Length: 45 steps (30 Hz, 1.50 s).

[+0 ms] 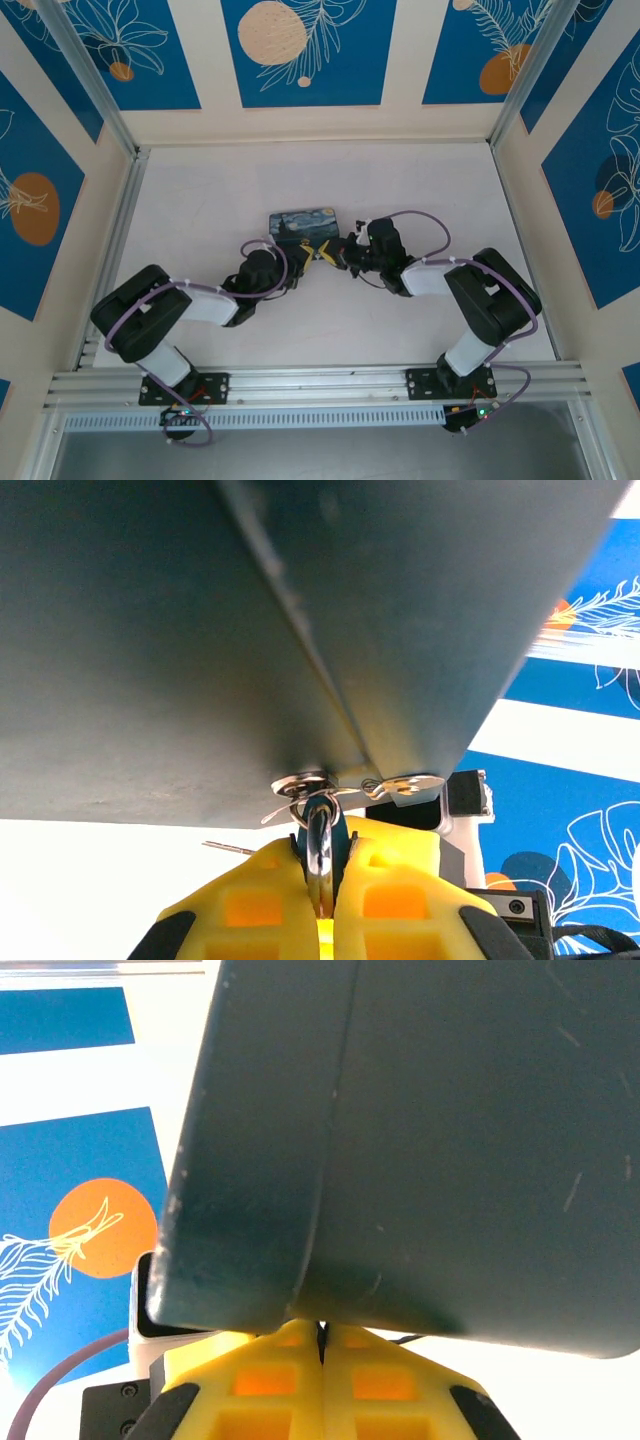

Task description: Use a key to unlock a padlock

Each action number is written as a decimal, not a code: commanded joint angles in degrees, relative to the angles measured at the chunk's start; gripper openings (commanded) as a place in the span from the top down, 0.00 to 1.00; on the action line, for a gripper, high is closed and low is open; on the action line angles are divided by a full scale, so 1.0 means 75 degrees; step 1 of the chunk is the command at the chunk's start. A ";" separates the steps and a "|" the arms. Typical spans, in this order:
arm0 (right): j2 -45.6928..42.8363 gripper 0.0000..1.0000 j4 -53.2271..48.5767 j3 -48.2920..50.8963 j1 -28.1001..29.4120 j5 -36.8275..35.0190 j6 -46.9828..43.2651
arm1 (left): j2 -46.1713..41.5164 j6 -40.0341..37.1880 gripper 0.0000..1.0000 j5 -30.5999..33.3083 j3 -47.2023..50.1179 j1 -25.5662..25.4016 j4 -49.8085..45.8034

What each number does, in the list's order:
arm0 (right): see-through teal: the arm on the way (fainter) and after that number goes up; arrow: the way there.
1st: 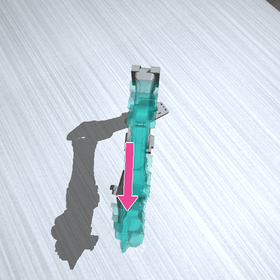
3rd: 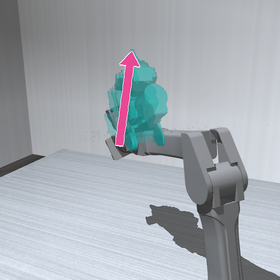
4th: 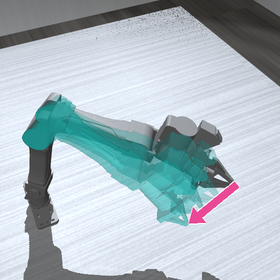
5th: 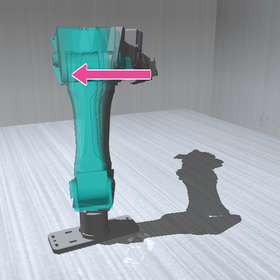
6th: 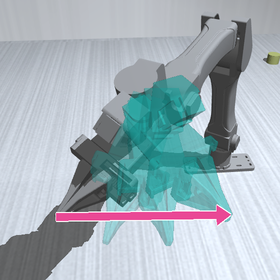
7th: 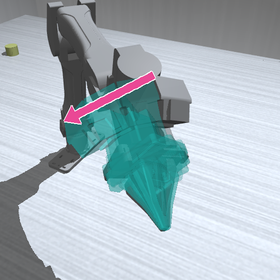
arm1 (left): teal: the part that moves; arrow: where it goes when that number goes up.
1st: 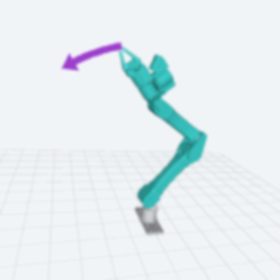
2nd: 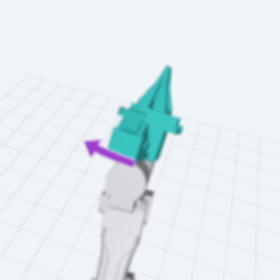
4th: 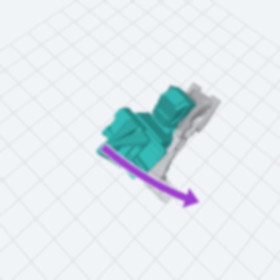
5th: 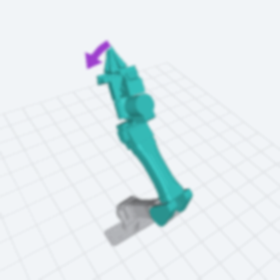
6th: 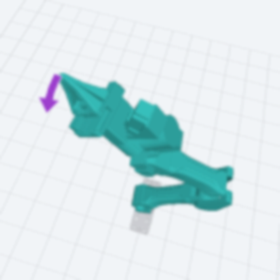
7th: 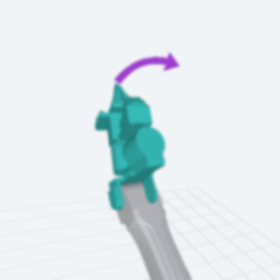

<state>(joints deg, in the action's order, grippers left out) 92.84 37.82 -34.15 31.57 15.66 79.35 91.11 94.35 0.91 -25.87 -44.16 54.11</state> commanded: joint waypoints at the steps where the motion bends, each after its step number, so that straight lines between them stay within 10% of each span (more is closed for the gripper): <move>1: -0.0184 0.80 0.0302 -0.0272 0.0043 0.1059 -0.0444 | 0.0156 -0.0119 1.00 -0.0512 -0.0138 -0.0260 0.0438; 10: -0.1833 0.31 -0.2373 0.0008 -0.0247 0.0887 -0.1992 | 0.0111 -0.0114 1.00 -0.0200 0.0062 -0.0143 0.0340; 22: -0.3240 0.36 -0.6893 -0.1176 0.0641 -0.2072 -0.6983 | -0.0106 -0.0287 1.00 -0.0778 -0.0062 0.0086 -0.0167; 45: -0.1807 0.52 -0.6263 -0.1761 0.2059 -0.4353 -0.9947 | -0.0860 -0.0462 1.00 -0.1726 -0.0537 0.0260 -0.1425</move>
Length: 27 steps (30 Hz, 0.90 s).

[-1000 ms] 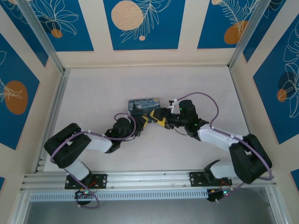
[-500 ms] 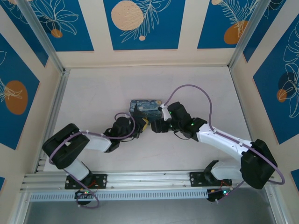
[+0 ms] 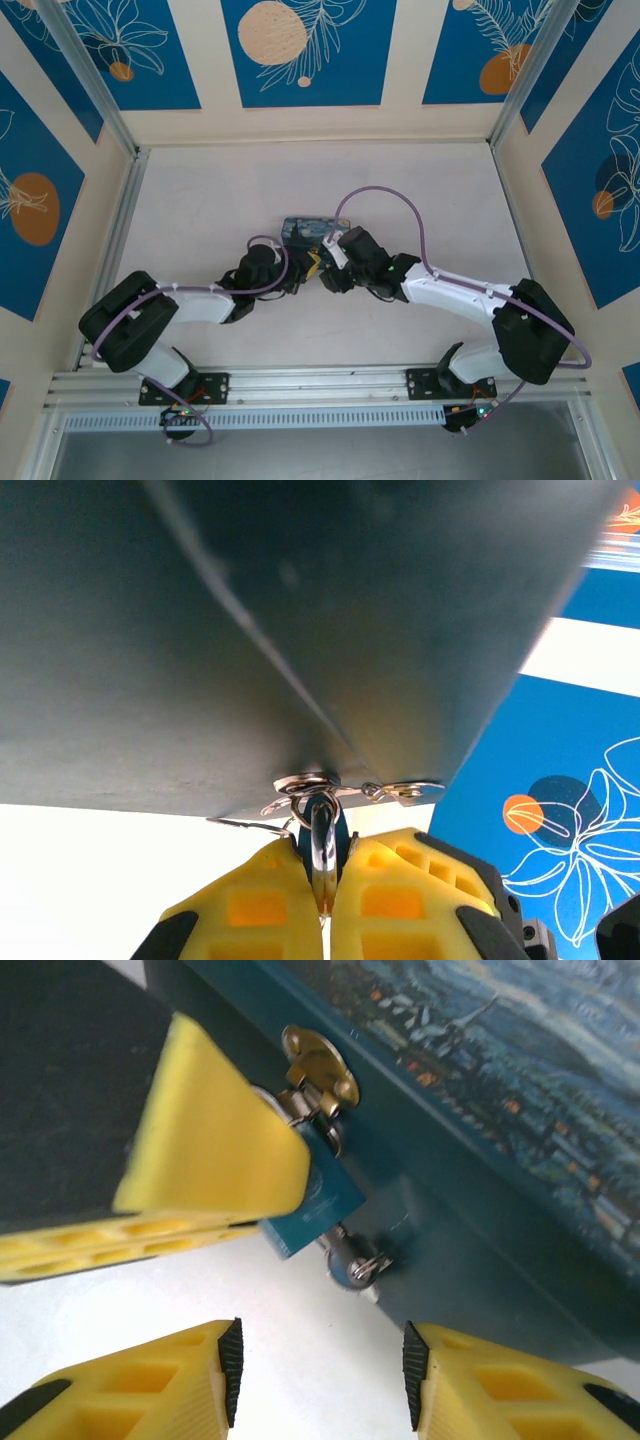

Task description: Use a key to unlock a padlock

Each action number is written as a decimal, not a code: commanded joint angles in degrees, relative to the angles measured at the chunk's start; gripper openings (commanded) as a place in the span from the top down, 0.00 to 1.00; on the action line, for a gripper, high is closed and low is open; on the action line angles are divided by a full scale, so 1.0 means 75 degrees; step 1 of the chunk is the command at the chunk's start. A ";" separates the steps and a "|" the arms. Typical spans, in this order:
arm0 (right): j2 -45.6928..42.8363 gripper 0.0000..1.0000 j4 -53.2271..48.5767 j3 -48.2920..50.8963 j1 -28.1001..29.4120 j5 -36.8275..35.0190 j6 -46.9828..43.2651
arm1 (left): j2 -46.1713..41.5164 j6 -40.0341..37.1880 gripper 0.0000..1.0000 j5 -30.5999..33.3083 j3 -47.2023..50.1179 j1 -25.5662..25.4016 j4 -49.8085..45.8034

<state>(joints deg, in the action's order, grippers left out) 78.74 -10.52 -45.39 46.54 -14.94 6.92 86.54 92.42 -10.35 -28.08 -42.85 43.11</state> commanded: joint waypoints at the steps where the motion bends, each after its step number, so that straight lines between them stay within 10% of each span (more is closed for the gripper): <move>1: 0.0106 0.53 0.0196 -0.0293 0.0062 -0.0256 -0.0290 | -0.0260 -0.0206 1.00 -0.0235 -0.0241 0.0083 0.0032; 18: 0.0642 0.62 0.0281 -0.0584 0.0030 -0.0257 -0.0325 | -0.0213 -0.0188 1.00 -0.0278 -0.0264 0.0100 0.0110; 27: 0.0546 0.89 0.0397 -0.0720 -0.0146 0.0193 -0.0011 | -0.0160 -0.0205 1.00 -0.0331 -0.0265 0.0097 0.0091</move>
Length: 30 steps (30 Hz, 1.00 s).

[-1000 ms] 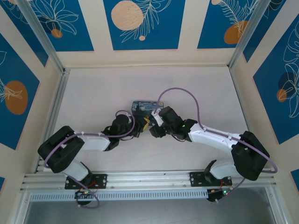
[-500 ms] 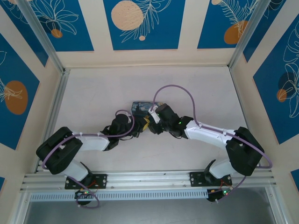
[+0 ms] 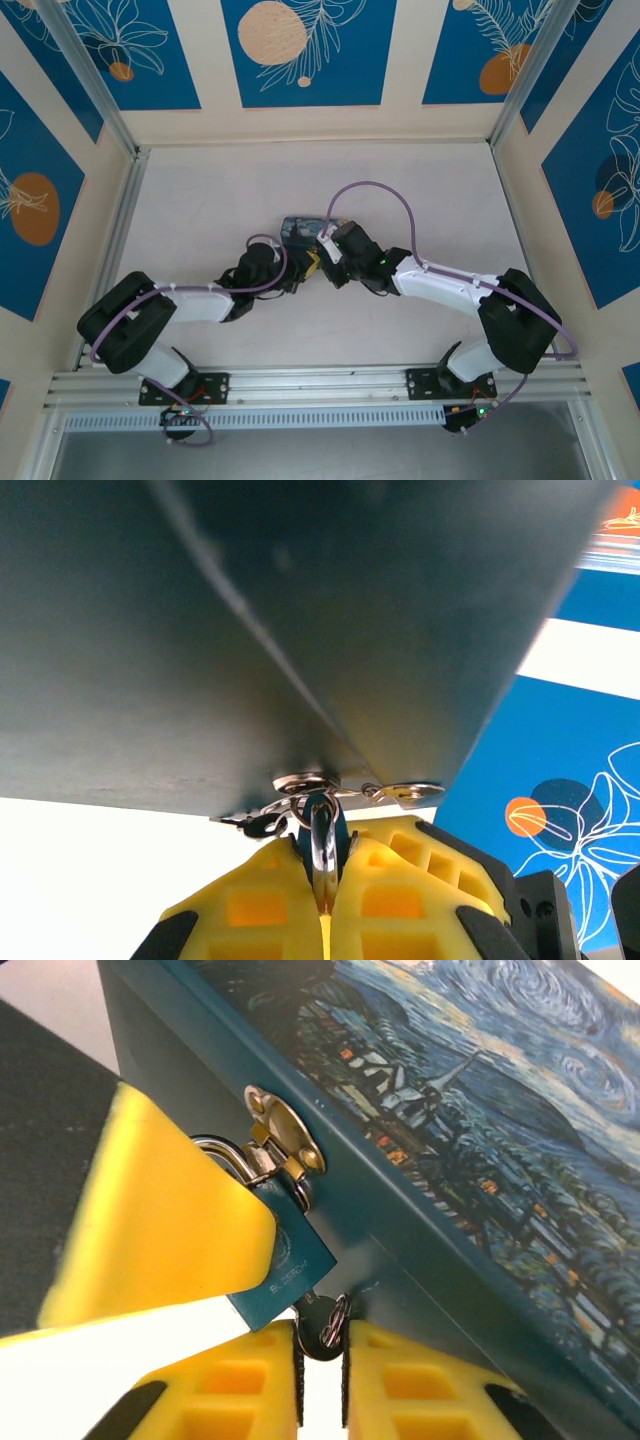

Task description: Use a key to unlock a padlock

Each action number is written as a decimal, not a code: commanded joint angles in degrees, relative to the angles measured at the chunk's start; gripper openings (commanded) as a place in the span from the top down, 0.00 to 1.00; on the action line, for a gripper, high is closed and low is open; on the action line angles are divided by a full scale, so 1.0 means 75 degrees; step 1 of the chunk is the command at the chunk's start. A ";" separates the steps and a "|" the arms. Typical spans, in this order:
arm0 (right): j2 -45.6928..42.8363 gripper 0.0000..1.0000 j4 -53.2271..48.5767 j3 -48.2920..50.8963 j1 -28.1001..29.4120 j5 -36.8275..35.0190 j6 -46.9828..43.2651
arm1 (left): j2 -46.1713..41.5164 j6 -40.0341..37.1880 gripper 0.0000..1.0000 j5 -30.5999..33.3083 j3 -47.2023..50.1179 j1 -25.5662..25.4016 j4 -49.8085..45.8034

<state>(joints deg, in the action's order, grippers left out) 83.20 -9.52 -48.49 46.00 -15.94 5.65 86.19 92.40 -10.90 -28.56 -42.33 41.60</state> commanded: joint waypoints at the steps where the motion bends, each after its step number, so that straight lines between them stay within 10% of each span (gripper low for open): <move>1: -0.0089 0.91 0.0241 -0.0330 -0.0102 0.0493 0.0188 | -0.0114 -0.0194 1.00 -0.0248 -0.0181 0.0030 0.0283; 8: -0.0420 0.98 0.0172 -0.0250 -0.0373 0.1976 0.0474 | -0.0046 -0.0187 1.00 -0.0211 -0.0074 0.0036 0.0370; 15: -0.1267 0.53 -0.0074 0.0129 -0.0647 0.2421 0.1084 | -0.0083 -0.0632 1.00 -0.0266 -0.0080 0.0053 -0.0050; 20: -0.1829 0.47 0.0211 0.0680 -0.0719 0.2546 0.2316 | -0.0307 -0.2000 1.00 -0.0399 -0.0270 0.0052 -0.1431; 30: -0.1827 0.44 0.1682 0.1968 -0.0318 0.2422 0.4949 | -0.0509 -0.3251 0.48 -0.0434 -0.0127 0.0042 -0.2220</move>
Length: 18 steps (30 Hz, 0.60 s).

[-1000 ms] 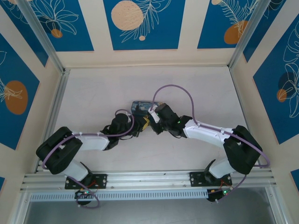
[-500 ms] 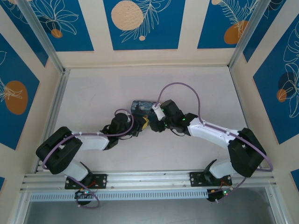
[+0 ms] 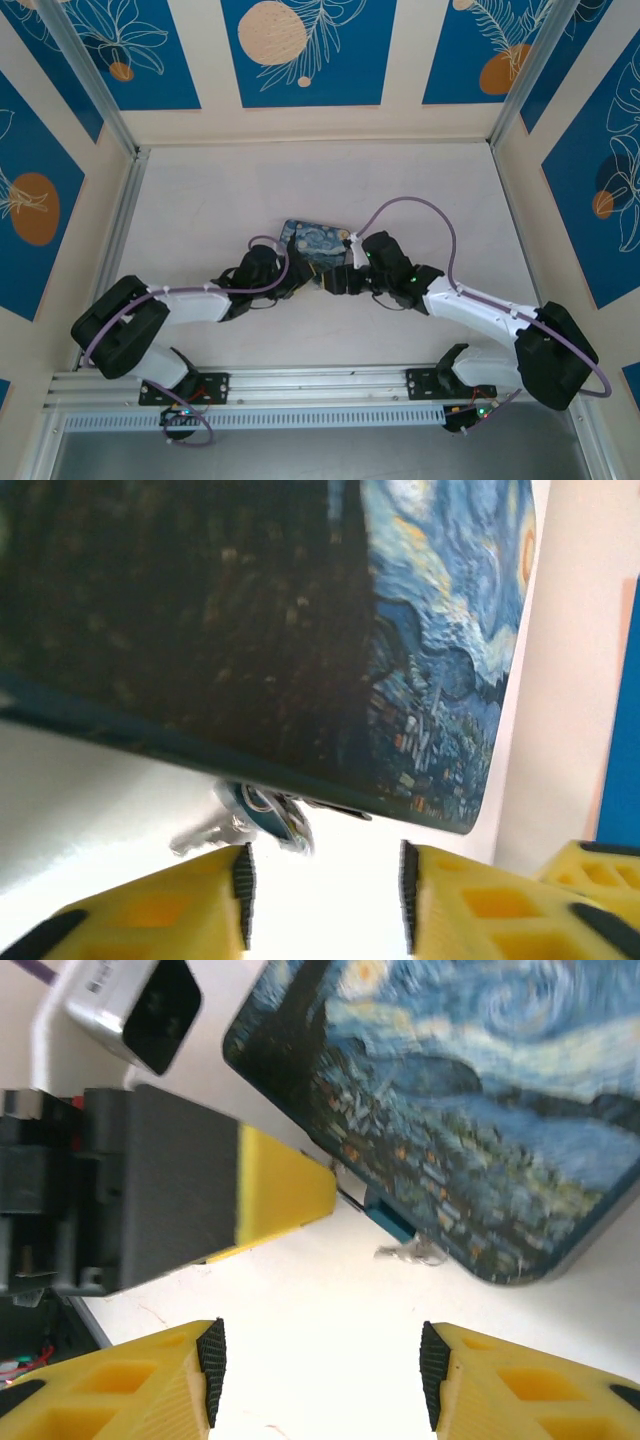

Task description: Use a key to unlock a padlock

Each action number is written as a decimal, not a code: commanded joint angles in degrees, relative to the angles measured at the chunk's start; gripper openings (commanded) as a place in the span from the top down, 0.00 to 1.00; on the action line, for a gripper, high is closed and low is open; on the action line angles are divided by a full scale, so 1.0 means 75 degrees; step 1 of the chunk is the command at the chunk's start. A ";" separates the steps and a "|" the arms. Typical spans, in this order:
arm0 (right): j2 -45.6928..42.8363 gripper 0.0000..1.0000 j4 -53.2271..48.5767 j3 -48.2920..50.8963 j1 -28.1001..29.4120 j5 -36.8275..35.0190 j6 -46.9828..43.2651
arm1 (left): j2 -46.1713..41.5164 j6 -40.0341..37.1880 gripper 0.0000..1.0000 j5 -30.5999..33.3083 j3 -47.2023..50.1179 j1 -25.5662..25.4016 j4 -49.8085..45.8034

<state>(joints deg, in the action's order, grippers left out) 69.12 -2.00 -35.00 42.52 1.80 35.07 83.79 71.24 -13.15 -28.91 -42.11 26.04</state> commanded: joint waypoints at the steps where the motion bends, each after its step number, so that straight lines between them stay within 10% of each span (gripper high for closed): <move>1: 0.0092 0.44 0.0727 0.0222 0.0214 -0.0023 0.1205 | -0.0240 -0.0417 0.42 -0.0113 -0.0016 0.0010 -0.0133; 10: 0.0716 0.40 0.1461 0.0368 0.0637 -0.0393 0.1967 | -0.1974 -0.0740 0.09 0.0779 0.0165 0.0034 -0.1745; 18: 0.2116 0.40 0.1231 -0.0703 0.0271 -0.0611 0.1612 | -0.3058 -0.1332 0.00 0.1279 -0.0544 0.0432 -0.3798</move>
<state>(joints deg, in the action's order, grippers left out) 82.81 7.25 -36.49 46.19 -1.17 47.99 61.87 63.86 -5.74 -30.76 -40.47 4.95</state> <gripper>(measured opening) 0.600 0.998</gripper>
